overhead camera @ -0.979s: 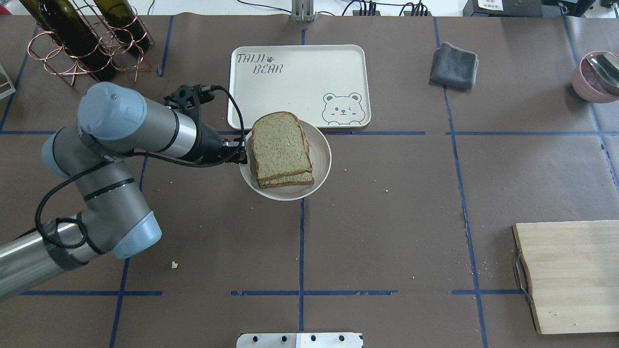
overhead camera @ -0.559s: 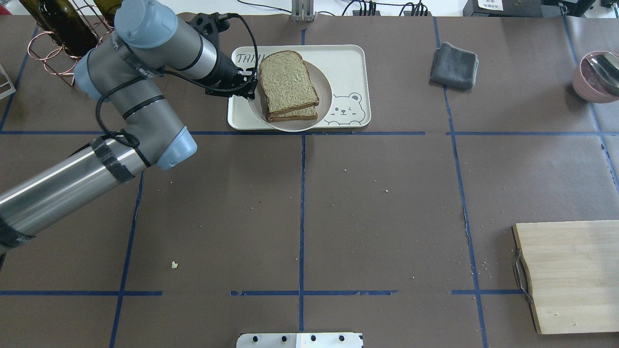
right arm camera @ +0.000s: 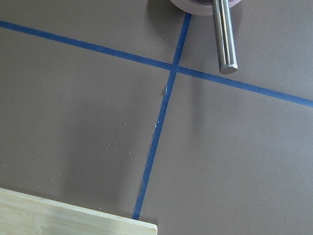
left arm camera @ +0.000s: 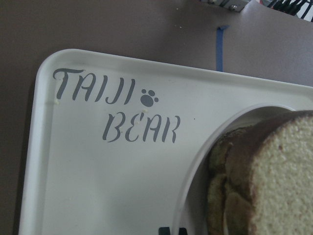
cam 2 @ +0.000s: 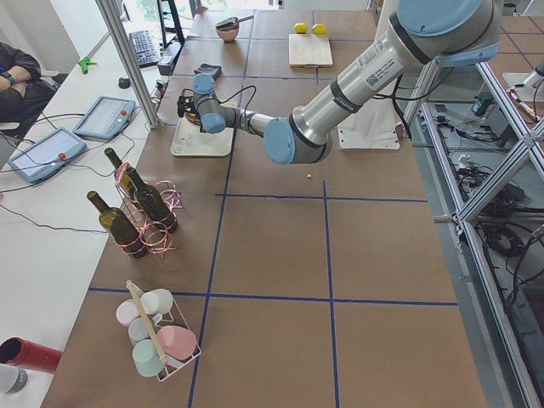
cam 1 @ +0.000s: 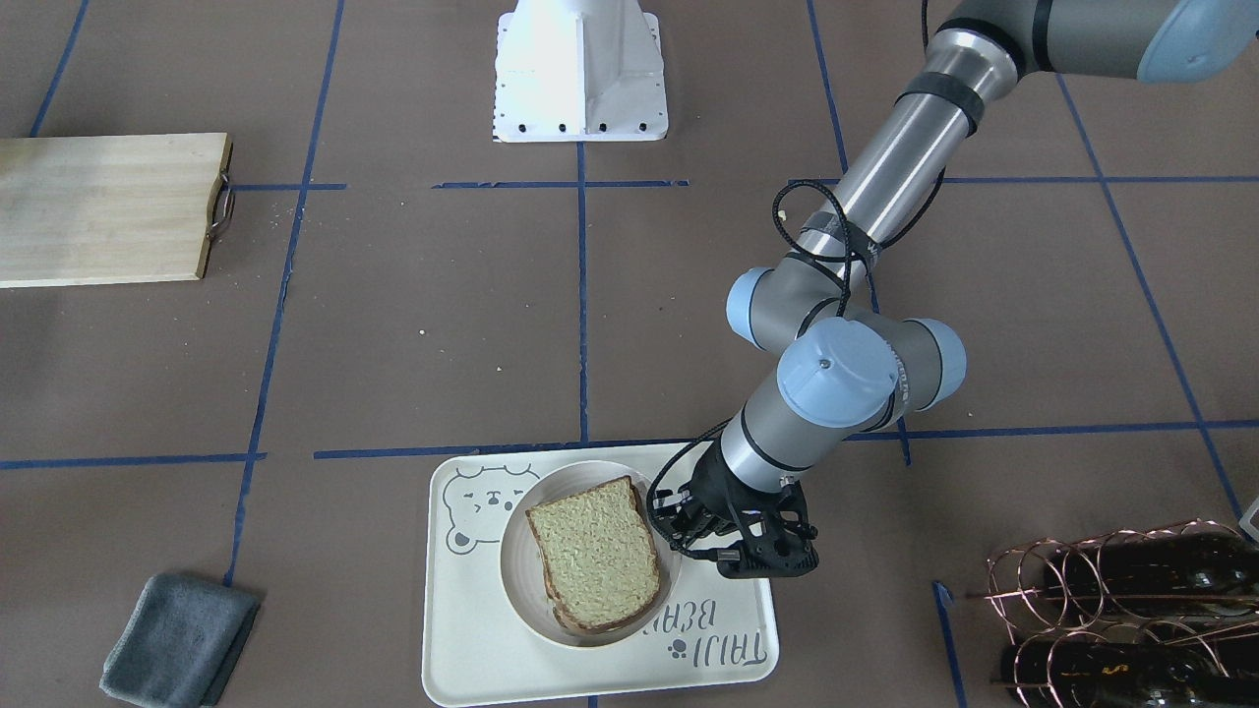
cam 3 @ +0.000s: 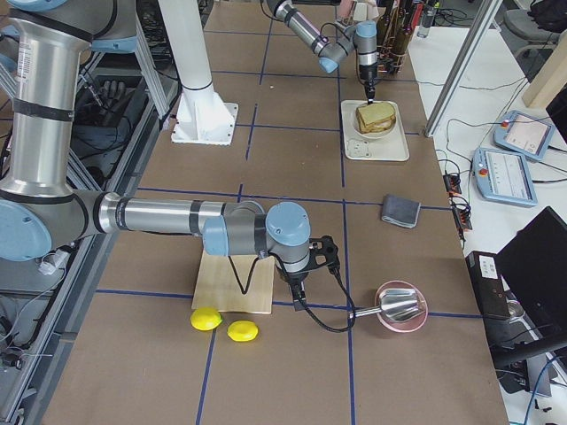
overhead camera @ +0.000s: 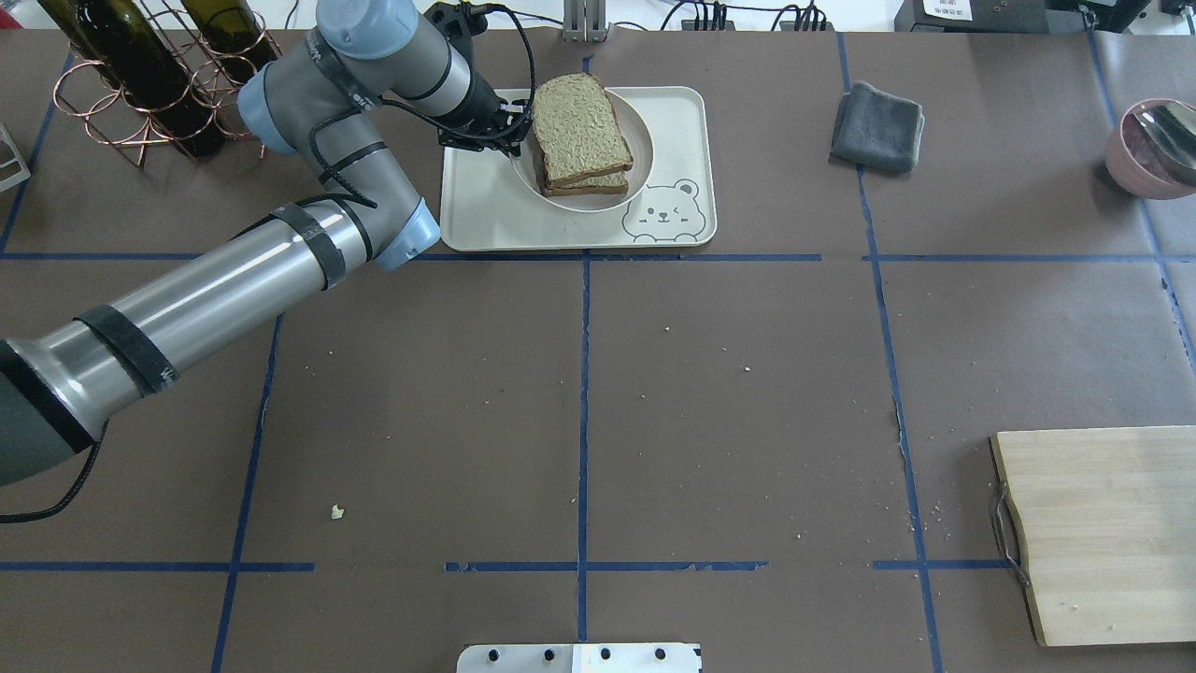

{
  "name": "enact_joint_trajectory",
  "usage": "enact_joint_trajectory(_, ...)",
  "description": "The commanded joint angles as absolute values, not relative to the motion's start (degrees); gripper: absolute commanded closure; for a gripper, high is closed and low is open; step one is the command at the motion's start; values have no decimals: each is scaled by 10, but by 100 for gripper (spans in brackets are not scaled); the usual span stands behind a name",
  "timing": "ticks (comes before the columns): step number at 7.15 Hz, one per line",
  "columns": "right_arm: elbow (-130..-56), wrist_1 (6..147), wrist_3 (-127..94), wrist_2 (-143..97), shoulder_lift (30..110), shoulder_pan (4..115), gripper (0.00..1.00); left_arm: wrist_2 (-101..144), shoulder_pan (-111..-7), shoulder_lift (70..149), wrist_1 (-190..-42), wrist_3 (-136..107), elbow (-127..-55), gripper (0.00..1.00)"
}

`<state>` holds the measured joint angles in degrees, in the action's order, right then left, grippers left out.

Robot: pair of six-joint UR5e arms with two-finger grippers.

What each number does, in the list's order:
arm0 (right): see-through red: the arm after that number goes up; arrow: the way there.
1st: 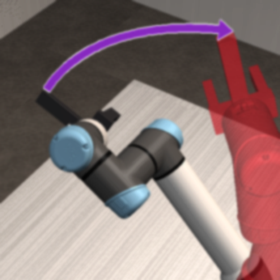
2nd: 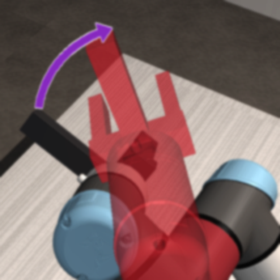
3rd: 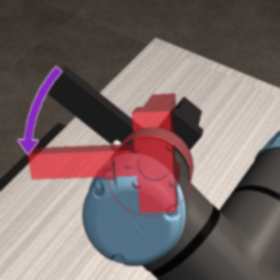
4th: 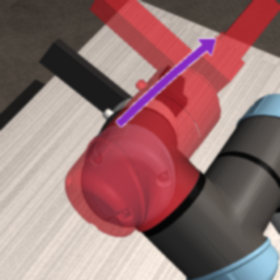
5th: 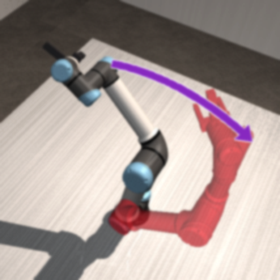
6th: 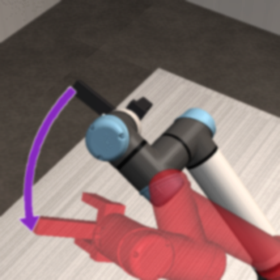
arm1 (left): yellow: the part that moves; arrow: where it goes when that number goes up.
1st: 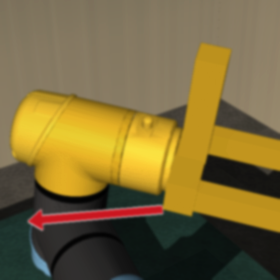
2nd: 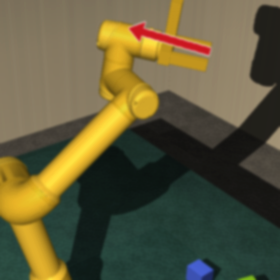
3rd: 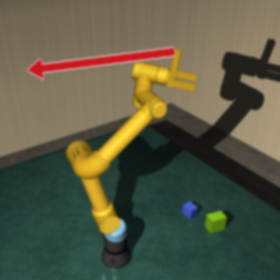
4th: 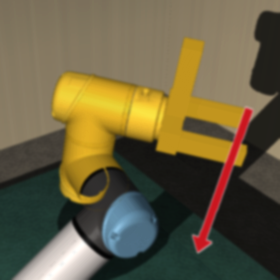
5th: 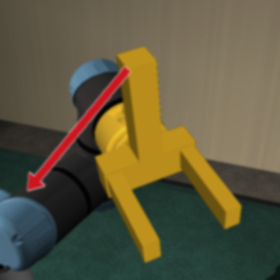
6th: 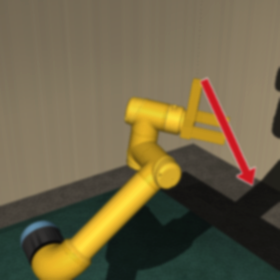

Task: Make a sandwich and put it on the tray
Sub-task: 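Lift the plate with the left gripper and carry it onto the tray, then lower the plate onto the tray and open the left gripper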

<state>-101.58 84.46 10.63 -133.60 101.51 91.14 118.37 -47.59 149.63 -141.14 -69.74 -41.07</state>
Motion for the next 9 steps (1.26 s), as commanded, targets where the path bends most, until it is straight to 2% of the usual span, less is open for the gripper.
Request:
enact_joint_trajectory(1, -1016, 843, 106, -1336, 1015, 911, 0, 1173, -472, 1513, -1433, -696, -374, 43)
enact_joint_trajectory(2, -1015, 845, 106, -1336, 1015, 911, 0, 1173, -472, 1513, -1433, -685, -375, 0)
enact_joint_trajectory(4, -1012, 845, 104, -1337, 1015, 911, 0, 1175, -481, 1502, -1412, -637, -411, 0)
enact_joint_trajectory(5, -1012, 845, 97, -1336, 1015, 911, 0, 1186, -489, 1439, -1318, -628, -551, 0)
enact_joint_trajectory(6, -1012, 845, 82, -1338, 1015, 911, 0, 1191, -492, 1345, -1215, -582, -727, 0)
enact_joint_trajectory(9, -1015, 846, 46, -1353, 1013, 909, 0, 1200, -557, 1144, -1003, -376, -1051, 0)
